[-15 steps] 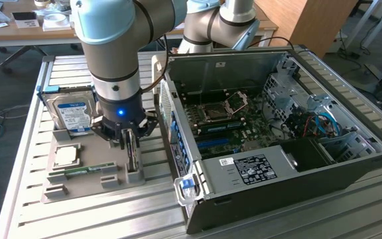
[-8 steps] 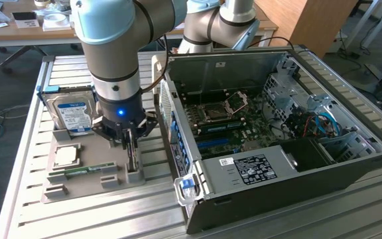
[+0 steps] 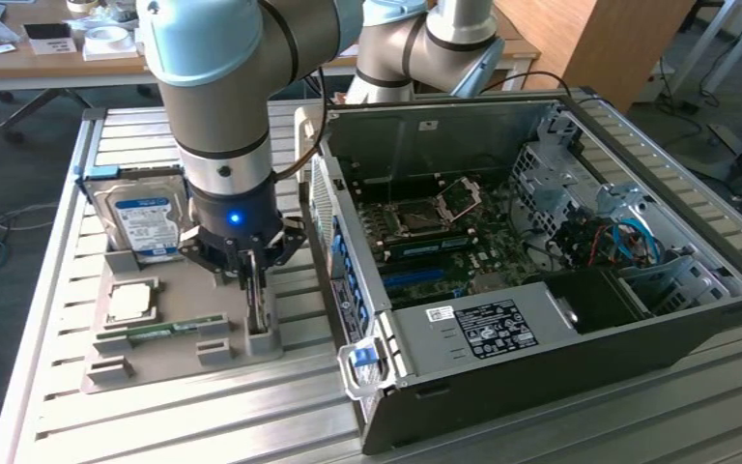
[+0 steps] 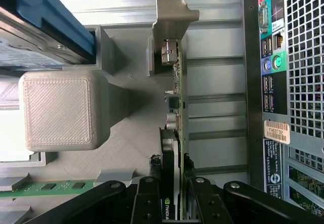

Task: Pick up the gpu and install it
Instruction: 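Pick up the gpu and move the gpu toward the slot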

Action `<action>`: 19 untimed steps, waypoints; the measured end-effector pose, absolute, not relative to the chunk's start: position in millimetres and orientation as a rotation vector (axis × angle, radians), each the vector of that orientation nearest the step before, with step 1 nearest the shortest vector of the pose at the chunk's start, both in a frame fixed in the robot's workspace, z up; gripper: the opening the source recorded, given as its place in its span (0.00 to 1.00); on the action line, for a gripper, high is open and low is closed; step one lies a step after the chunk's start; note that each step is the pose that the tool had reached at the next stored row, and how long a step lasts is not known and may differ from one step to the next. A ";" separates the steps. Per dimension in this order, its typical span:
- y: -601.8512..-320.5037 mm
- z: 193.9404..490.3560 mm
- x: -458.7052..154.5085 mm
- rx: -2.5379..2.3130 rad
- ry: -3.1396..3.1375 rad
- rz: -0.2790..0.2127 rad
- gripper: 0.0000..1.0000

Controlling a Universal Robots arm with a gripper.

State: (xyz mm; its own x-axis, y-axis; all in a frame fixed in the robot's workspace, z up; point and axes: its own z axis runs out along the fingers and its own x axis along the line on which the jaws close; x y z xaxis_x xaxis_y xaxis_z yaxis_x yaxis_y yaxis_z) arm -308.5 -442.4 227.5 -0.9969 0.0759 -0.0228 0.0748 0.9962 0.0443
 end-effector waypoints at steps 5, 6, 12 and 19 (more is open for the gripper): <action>-442.4 227.5 -308.5 0.101 3.115 0.068 0.27; -442.4 227.5 -308.5 0.084 3.116 0.068 0.27; -442.4 227.5 -308.5 0.057 3.117 0.069 0.27; -442.4 247.4 -308.5 0.057 3.117 0.069 0.27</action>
State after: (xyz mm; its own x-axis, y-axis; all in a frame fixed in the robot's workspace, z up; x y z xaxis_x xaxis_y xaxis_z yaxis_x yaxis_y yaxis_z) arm -308.5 -442.4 247.4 -0.9990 0.0371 -0.0229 0.0361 0.9984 0.0444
